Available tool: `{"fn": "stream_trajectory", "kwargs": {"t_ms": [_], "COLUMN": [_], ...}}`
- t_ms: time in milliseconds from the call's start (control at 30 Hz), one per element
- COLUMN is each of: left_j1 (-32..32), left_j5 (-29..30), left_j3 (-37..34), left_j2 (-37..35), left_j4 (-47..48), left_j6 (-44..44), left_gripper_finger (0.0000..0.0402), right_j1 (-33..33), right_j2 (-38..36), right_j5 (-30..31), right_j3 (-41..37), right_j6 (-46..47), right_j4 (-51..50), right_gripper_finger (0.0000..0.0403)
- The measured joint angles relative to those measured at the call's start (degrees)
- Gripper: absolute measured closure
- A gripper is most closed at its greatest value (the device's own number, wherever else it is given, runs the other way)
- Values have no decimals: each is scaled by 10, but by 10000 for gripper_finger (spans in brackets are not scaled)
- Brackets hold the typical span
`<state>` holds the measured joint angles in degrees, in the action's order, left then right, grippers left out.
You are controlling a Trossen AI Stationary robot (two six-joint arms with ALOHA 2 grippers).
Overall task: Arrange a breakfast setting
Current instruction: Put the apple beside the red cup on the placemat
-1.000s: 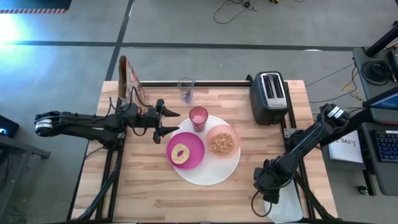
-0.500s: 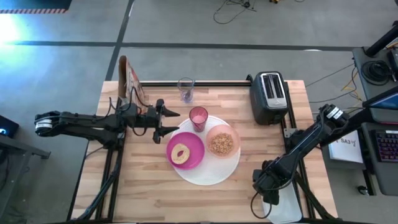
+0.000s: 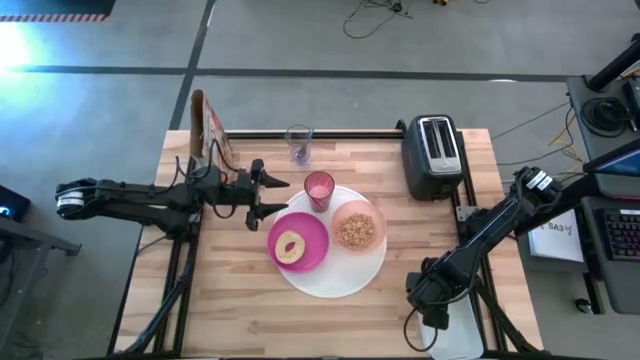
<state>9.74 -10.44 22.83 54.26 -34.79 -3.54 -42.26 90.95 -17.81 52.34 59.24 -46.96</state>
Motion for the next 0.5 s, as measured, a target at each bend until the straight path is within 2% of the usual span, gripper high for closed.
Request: {"fn": "stream_trajectory", "kwargs": {"t_ms": [233, 500], "left_j1": [0, 0], "left_j5": [0, 0], "left_j3": [0, 0], "left_j2": [0, 0], "left_j4": [0, 0], "left_j6": [0, 0], "left_gripper_finger": [141, 141], "right_j1": [0, 0], "right_j2": [-34, -37], "right_j5": [7, 15], "right_j3": [-2, -1], "right_j6": [23, 52], "right_j4": [2, 2], "right_gripper_finger": [320, 252]}}
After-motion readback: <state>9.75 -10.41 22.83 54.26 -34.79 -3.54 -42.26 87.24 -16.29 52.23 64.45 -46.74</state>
